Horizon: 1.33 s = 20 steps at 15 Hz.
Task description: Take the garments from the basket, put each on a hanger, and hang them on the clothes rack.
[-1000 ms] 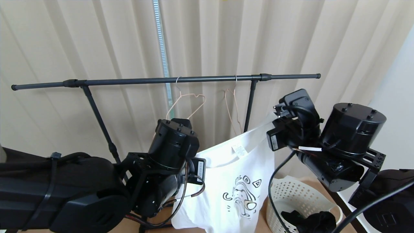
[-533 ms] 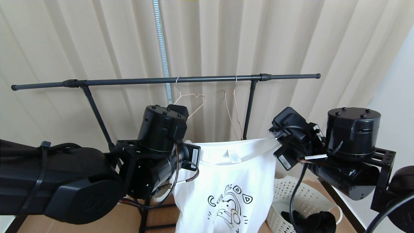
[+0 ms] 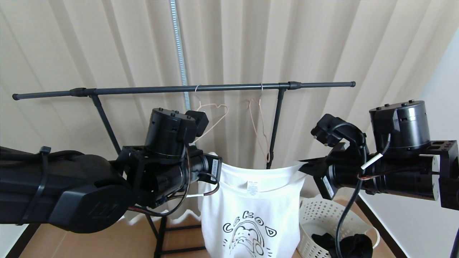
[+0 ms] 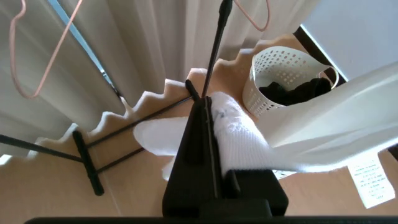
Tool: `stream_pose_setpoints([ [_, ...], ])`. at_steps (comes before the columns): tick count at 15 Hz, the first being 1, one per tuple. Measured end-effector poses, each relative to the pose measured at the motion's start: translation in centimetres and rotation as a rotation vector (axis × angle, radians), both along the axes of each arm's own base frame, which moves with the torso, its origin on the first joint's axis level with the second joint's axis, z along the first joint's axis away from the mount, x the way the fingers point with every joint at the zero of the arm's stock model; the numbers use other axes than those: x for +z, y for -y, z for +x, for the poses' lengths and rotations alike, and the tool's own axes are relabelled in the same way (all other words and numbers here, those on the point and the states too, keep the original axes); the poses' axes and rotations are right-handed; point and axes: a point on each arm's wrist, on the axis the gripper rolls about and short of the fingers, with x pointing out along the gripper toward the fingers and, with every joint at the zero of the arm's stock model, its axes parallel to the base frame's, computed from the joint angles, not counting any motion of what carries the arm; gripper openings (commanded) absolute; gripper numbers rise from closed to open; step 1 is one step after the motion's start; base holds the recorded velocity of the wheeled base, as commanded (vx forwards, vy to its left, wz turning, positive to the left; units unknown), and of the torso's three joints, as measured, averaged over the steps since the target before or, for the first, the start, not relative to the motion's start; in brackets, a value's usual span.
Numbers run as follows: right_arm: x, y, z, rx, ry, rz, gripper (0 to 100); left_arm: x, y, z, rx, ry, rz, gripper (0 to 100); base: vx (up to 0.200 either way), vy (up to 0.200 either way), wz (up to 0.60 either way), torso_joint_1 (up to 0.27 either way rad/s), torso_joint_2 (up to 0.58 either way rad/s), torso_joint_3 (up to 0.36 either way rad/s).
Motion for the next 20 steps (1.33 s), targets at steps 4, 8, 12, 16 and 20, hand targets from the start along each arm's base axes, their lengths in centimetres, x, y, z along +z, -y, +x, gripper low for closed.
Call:
stream_pose_setpoints([
  [4,0.6,0.1,0.0,-0.025,0.010,0.018,0,0.5,-0.2,0.4,0.011,0.013,-0.015,0,0.000,0.000,0.00,0.000,0.00,0.000],
  [8,1.1,0.7,-0.2,-0.095,0.031,-0.014,0,2.0,0.1,2.3,0.020,0.063,-0.048,0,0.000,0.000,0.00,0.000,0.00,0.000],
  [12,1.7,-1.4,-3.6,-0.048,-0.008,-0.036,0,6.0,1.6,5.3,-0.049,0.191,-0.108,0,0.000,0.000,0.00,0.000,0.00,0.000],
  [16,2.2,-6.3,-7.3,0.028,-0.086,0.090,0,7.0,3.2,6.4,-0.160,0.218,-0.161,0,0.000,0.000,0.00,0.000,0.00,0.000],
  [20,2.8,-12.7,-7.2,-0.089,-0.133,0.394,0,8.4,4.1,7.1,-0.252,0.254,-0.219,0,0.000,0.000,0.00,0.000,0.00,0.000],
])
